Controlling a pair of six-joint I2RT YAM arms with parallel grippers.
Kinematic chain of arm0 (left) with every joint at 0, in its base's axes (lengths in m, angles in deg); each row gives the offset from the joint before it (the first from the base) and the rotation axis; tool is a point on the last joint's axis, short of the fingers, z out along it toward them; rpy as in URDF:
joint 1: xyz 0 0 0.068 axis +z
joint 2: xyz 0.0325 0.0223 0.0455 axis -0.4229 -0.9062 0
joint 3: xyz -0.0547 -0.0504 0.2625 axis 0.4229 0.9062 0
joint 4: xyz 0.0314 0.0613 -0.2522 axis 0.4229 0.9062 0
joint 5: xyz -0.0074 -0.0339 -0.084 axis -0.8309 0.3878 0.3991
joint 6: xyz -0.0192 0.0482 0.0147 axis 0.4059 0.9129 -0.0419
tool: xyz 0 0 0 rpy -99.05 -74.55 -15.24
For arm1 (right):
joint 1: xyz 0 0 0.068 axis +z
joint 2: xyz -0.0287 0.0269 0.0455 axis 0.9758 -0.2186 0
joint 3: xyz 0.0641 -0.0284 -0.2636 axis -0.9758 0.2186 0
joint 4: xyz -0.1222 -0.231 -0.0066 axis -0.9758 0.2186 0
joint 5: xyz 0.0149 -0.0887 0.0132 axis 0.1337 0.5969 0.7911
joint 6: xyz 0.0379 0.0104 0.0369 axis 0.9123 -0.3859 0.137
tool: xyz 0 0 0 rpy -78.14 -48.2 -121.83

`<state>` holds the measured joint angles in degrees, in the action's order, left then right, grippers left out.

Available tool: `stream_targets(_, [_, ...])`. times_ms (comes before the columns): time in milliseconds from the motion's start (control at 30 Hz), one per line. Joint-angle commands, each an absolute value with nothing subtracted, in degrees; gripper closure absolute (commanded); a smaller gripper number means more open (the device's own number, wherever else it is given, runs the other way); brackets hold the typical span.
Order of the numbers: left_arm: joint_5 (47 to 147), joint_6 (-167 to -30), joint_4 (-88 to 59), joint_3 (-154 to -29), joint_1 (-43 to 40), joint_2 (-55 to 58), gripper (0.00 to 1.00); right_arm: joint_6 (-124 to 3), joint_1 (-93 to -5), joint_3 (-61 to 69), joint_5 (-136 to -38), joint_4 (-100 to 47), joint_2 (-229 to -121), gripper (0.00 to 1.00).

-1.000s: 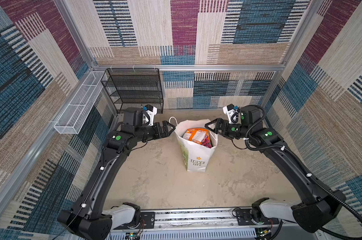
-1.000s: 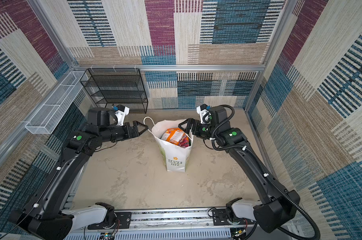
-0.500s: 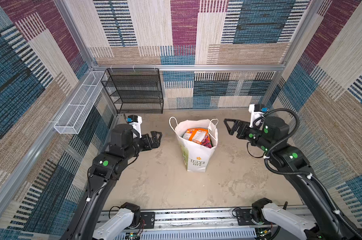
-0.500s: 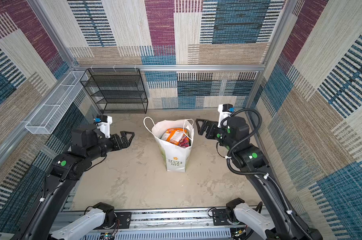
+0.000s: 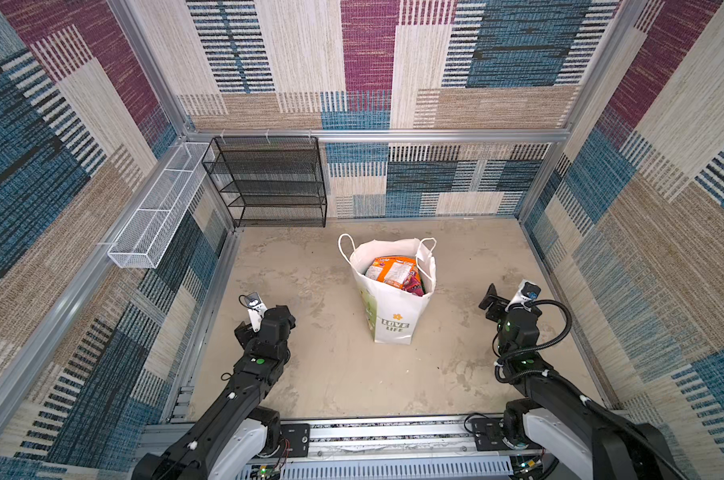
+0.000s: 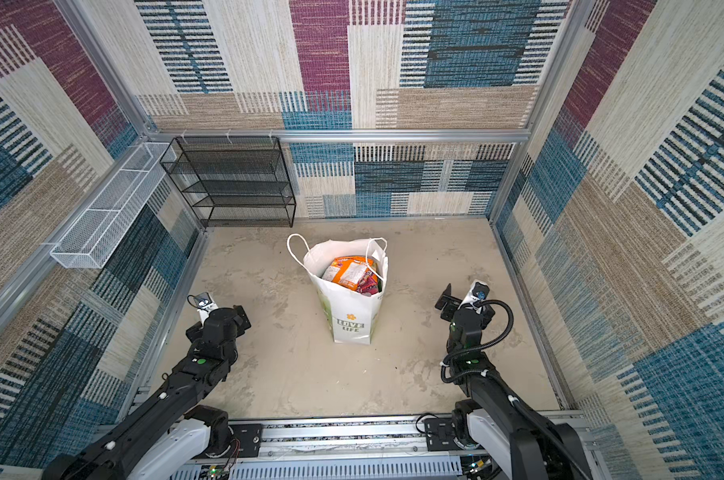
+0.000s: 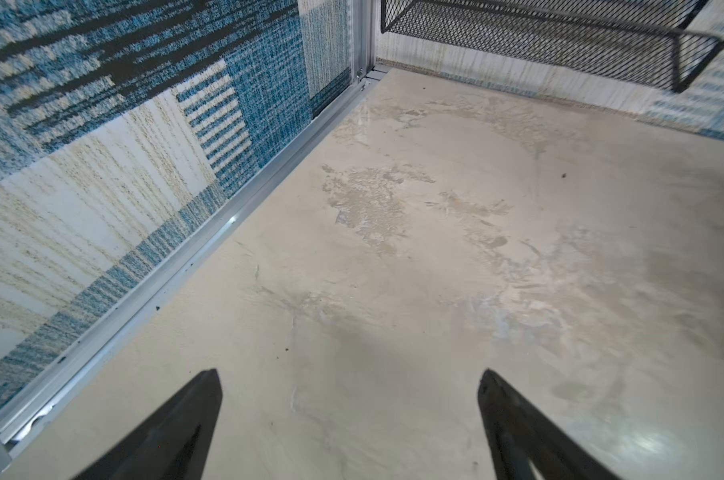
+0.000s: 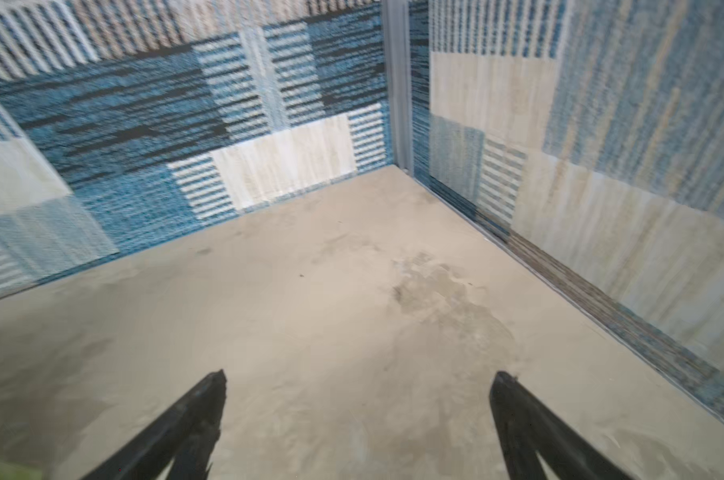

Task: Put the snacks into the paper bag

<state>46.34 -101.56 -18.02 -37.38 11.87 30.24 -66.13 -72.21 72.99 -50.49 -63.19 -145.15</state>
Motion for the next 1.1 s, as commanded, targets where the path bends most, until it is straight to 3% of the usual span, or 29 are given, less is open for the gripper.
stream_targets(0, [46.1,-93.5,-40.6,-36.5,14.9,22.2,0.01,-67.7,-74.7,75.1,-52.8,-84.2,-152.9,0.00])
stream_targets(167, [57.7,-87.7,-50.0,-39.0,18.1,10.2,0.01,-75.4,-74.9,73.9,-62.1,-95.2,-161.4,0.00])
stream_targets(267, [58.9,-83.8,-55.9,-39.6,18.4,5.4,0.01,-78.6,-74.9,74.3,-66.4,-103.5,-168.1,0.00])
stream_targets(333, [63.9,-82.5,-67.0,-38.1,21.2,-0.9,0.01,-79.6,-75.1,74.4,-69.0,-111.0,-175.5,0.00])
stream_targets(367, [65.9,-83.4,-60.9,-39.4,21.3,0.5,0.01,-80.5,-75.1,73.5,-70.9,-112.0,-176.8,0.00])
stream_targets(400, [67.9,-84.6,-54.3,-41.2,21.9,2.2,0.01,-81.4,-75.1,71.6,-73.7,-103.3,-174.3,0.00])
stream_targets(533, [73.4,-83.8,-64.7,-40.3,24.6,-4.9,0.01,-81.8,-76.4,70.6,-78.6,-102.3,-174.8,0.00])
stream_targets(633, [74.1,-85.0,-57.5,-43.0,25.0,-3.6,0.01,-81.3,-77.5,70.0,-80.6,-101.8,-175.3,0.00])
stream_targets(1067, [77.5,-83.2,-58.6,-42.8,25.1,-4.1,0.01,-80.4,-77.5,68.7,-78.9,-98.8,-174.9,0.00])
